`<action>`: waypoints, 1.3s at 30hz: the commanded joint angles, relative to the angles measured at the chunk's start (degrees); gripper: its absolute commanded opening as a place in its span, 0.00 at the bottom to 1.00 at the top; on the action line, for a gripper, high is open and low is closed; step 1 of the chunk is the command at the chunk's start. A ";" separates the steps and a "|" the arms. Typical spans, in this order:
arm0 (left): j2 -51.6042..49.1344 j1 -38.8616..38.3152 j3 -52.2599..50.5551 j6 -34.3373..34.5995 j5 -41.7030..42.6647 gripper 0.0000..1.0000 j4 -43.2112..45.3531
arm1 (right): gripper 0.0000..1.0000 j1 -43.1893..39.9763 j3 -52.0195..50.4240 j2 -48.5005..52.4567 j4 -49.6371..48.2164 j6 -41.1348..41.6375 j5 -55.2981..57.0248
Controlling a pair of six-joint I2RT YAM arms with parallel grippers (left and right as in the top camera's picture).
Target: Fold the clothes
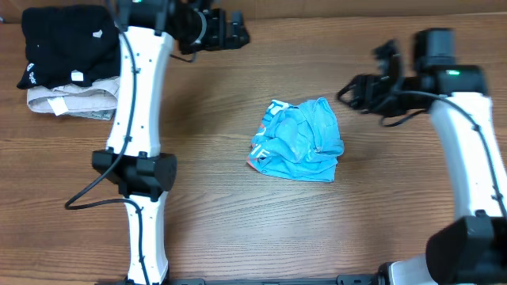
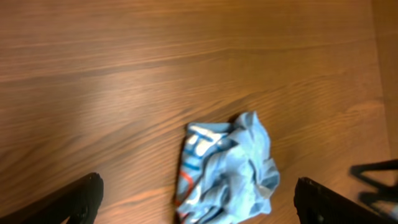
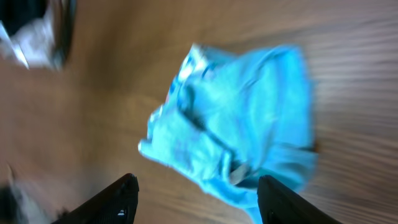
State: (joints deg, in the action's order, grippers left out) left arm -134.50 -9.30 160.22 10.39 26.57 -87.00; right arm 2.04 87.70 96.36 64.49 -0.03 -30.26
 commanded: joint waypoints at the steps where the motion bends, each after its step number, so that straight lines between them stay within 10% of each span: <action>1: 0.46 0.68 -0.20 -4.15 -0.39 1.00 -1.22 | 0.66 4.81 -2.34 2.80 -0.39 -2.95 2.51; 29: 0.46 0.66 -0.72 -7.23 -6.67 1.00 -2.73 | 0.61 16.39 -3.34 13.94 -15.82 1.29 11.82; 39: 0.46 0.66 -0.72 -7.26 -7.72 1.00 -2.73 | 0.20 16.37 -3.19 13.46 -15.08 -0.24 9.16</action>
State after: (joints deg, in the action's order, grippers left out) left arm -134.50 -8.27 159.85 4.25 19.86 -89.62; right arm 18.37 84.40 111.07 49.32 -0.05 -19.35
